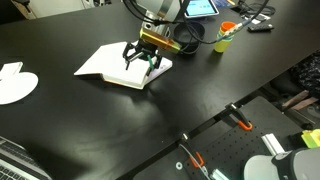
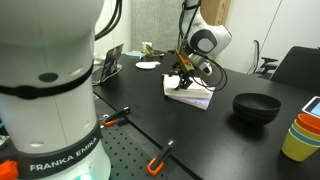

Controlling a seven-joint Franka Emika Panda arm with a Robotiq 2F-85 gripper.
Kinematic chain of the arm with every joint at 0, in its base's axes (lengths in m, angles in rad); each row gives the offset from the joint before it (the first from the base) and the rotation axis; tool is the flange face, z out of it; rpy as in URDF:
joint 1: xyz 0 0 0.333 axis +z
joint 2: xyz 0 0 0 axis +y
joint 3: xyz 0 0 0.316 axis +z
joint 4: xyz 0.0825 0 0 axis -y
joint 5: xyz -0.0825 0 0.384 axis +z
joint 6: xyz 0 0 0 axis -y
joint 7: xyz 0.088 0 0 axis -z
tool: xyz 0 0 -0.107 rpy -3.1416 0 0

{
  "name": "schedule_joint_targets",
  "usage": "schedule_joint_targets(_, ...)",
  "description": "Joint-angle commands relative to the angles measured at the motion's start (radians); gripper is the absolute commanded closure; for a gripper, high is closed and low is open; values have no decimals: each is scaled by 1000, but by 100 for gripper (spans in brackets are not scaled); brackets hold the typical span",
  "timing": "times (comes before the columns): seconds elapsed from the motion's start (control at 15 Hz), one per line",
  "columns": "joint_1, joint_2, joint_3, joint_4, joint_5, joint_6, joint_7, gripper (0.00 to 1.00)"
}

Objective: Open the book, then flip a few pages

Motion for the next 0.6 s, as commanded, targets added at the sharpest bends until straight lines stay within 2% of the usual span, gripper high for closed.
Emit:
schedule_joint_targets(0.0, -33, 6, 15, 34, 63, -87, -52, 0)
schedule_joint_targets(0.53, -22, 44, -4, 71, 81, -168, -72, 0)
